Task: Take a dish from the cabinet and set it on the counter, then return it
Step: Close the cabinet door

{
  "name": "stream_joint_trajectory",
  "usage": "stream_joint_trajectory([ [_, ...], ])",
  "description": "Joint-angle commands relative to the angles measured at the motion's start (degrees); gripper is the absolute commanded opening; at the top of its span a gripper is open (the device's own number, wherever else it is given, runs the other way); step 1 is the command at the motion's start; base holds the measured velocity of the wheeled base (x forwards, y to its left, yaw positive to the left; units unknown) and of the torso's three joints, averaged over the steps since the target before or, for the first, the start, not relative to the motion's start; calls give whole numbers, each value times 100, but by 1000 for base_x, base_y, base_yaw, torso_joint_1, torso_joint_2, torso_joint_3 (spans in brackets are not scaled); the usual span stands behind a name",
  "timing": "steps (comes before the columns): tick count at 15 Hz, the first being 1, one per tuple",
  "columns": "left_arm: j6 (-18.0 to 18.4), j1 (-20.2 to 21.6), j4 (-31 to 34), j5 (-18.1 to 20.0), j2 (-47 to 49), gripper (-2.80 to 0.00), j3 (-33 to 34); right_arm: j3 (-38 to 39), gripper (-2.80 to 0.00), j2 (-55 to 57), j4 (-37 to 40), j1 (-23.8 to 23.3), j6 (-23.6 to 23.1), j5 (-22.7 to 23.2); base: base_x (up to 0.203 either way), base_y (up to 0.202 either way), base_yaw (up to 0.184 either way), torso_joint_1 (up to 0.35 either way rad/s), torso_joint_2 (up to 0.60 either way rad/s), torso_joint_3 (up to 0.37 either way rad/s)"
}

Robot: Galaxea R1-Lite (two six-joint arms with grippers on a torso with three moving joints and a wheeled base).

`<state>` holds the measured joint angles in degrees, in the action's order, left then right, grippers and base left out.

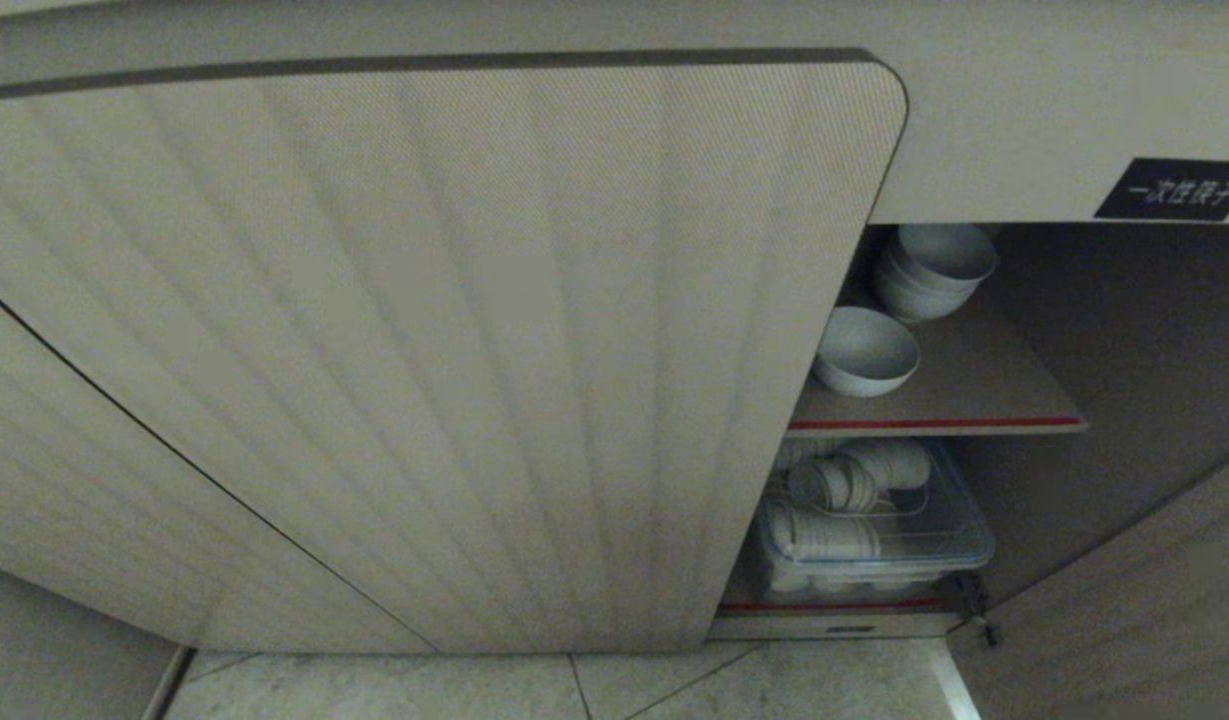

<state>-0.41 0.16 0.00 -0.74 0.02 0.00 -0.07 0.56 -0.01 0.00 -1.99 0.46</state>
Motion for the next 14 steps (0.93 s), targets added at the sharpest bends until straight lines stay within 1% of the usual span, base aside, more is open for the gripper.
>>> stream_joint_trajectory([
  [1, -3, 2, 0, -5, -2, -280, 0, 7, -280, -56, -17, 0, 17, 1, 0, 0, 0, 0, 0, 0],
  [14, -3, 2, 0, -5, -2, -280, 0, -1, -280, -56, -17, 0, 6, 6, 0, 0, 0, 0, 0, 0],
])
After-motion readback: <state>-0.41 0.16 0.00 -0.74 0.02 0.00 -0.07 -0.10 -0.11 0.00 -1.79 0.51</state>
